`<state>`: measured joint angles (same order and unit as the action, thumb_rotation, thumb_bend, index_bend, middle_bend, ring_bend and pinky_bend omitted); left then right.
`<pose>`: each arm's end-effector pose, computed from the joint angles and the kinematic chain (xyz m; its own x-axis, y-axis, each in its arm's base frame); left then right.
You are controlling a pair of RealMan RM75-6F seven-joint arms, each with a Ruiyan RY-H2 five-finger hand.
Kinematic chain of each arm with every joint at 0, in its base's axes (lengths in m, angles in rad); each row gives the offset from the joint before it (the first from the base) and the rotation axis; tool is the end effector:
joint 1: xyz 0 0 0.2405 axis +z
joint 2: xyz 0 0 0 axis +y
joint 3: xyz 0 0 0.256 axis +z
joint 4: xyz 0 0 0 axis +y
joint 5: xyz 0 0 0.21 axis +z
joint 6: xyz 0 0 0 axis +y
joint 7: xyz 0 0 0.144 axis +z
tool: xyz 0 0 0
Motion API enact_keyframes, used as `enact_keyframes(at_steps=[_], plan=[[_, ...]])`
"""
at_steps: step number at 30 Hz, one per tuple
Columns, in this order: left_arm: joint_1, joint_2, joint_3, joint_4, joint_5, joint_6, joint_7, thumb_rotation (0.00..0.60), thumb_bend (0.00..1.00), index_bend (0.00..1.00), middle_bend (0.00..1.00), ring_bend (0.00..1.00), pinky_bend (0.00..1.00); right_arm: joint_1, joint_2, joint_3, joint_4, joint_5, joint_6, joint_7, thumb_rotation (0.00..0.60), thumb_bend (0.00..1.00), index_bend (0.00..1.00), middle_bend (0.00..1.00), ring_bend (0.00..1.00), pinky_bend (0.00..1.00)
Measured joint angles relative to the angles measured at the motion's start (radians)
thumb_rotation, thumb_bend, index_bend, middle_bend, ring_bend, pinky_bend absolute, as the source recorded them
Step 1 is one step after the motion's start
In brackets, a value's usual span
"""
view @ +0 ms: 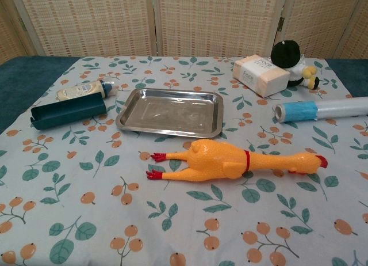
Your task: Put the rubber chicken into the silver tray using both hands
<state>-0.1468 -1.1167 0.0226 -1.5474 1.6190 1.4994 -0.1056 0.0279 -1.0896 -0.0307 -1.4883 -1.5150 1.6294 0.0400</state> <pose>-0.3028 0.1847 0.1511 0.3750 0.0440 0.9260 0.9156 -0.1743 -0.3625 -0.3394 -0.1468 0.1891 0.5016 0.0440 0.8640 -0.8651 0.0279 0.5008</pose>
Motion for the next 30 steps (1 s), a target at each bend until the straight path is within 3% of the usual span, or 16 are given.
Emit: enact_keyframes(at_steps=[14,18,23,30], plan=[[-0.015,-0.002,0.013,0.002,0.019,-0.036,-0.016,0.6,0.44,0.0,0.0,0.0,0.01,0.058,-0.019,0.008,-0.013,-0.02,-0.138,-0.003,0.6,0.17,0.0,0.0,0.0,0.0],[-0.03,-0.005,0.017,0.005,0.025,-0.068,-0.025,0.6,0.45,0.0,0.0,0.0,0.01,0.127,-0.029,0.029,-0.06,-0.011,-0.248,-0.019,0.6,0.17,0.04,0.0,0.0,0.0],[-0.037,-0.002,0.028,0.001,0.031,-0.084,-0.023,0.6,0.45,0.0,0.0,0.0,0.01,0.237,-0.072,0.062,-0.174,0.027,-0.419,-0.143,0.6,0.17,0.2,0.0,0.0,0.0],[-0.032,0.01,0.03,0.007,0.04,-0.064,-0.066,0.6,0.45,0.0,0.0,0.0,0.01,0.354,-0.214,0.111,-0.29,0.185,-0.554,-0.402,0.6,0.17,0.32,0.0,0.0,0.0]])
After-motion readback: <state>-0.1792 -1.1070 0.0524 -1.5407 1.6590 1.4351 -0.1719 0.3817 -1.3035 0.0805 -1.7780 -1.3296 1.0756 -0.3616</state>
